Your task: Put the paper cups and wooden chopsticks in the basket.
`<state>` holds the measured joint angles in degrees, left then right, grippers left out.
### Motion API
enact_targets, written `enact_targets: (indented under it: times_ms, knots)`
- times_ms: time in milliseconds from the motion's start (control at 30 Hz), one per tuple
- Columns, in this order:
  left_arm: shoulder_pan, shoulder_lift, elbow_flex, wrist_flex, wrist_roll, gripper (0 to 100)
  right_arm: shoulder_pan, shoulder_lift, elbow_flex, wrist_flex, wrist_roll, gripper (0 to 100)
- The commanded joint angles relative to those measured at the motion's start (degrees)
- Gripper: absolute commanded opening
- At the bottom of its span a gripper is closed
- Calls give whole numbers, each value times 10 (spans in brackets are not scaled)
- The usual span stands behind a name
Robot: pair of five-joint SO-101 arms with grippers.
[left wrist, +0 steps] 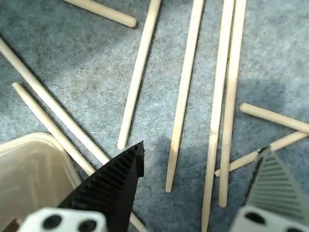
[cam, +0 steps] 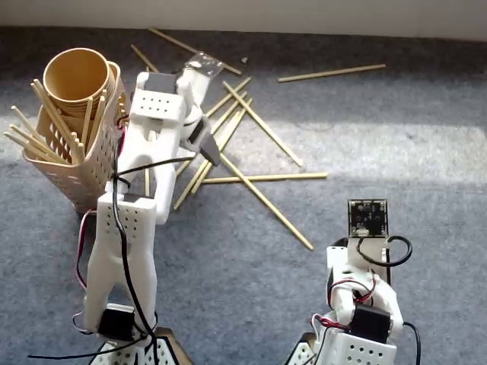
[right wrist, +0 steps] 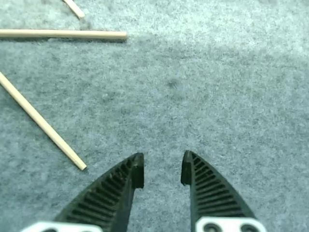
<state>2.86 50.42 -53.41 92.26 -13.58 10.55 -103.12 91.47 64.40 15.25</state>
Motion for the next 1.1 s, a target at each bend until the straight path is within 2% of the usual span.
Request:
enact_targets:
  times_ms: [0, 200, 400, 767, 933, 1067]
  knots:
    - [-6, -10, -28, -23, 18, 361, -8, 3, -2, -13, 8, 145]
    - [-44, 14, -36, -115, 25, 361, -8, 3, -2, -13, 8, 145]
    - [-38, 63, -36, -134, 25, 361, -9, 3, -2, -13, 8, 145]
    - [57, 73, -43, -6, 59, 361, -9, 3, -2, -13, 8, 145]
    - [78, 73, -124, 57, 75, 361, -9, 3, -2, -13, 8, 145]
    - [74, 73, -191, 78, 76, 361, -9, 3, -2, -13, 8, 145]
